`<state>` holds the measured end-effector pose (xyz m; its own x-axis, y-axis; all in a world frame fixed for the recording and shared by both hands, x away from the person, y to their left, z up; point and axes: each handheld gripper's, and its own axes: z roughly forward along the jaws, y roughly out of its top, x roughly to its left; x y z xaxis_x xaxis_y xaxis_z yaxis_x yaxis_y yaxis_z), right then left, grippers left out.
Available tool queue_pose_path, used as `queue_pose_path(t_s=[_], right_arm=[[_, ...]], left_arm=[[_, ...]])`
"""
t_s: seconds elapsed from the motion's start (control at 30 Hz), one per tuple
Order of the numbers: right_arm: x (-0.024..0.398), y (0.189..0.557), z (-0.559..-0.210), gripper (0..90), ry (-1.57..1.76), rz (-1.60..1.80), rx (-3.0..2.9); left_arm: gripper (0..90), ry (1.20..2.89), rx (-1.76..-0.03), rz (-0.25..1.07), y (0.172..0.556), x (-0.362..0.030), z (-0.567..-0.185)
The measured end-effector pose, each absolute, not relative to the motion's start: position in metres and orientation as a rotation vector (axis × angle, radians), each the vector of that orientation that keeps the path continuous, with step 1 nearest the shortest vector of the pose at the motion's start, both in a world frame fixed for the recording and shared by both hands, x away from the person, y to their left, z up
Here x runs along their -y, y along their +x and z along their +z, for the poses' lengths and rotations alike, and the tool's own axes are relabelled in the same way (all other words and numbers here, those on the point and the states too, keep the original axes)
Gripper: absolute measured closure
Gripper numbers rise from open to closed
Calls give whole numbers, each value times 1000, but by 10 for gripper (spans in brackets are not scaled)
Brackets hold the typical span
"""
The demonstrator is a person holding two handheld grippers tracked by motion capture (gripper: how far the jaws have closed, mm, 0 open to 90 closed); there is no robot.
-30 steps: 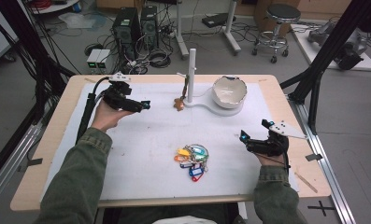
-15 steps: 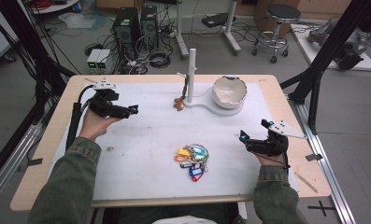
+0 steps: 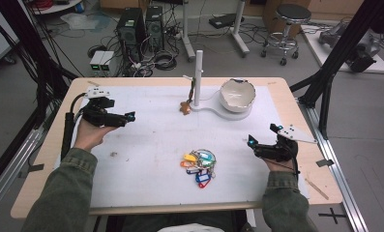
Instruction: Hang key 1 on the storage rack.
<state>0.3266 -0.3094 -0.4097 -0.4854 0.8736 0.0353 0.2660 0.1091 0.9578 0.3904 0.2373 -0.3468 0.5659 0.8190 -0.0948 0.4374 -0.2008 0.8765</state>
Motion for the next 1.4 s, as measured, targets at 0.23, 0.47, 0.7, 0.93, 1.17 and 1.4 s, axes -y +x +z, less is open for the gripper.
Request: queue_pose_path(t_s=[0.23, 0.47, 0.7, 0.93, 1.17, 1.4], right_arm=[[309, 326, -410, 7, 1106, 1391, -1831], [309, 326, -410, 7, 1100, 1390, -1832], [309, 326, -410, 7, 1102, 1390, -1832], [309, 326, -410, 7, 1111, 1392, -1835], [309, 326, -410, 7, 1113, 1392, -1836], [308, 326, -410, 7, 1118, 1385, -1844]], left_arm=[[17, 1810, -1033, 510, 384, -243, -349], [17, 1799, -1038, 520, 376, -252, -351], [17, 1772, -1039, 542, 368, -262, -353], [17, 1754, -1063, 559, 359, -275, -361], [17, 1736, -1075, 575, 351, -284, -367], [17, 1717, -1103, 599, 338, -294, -377]])
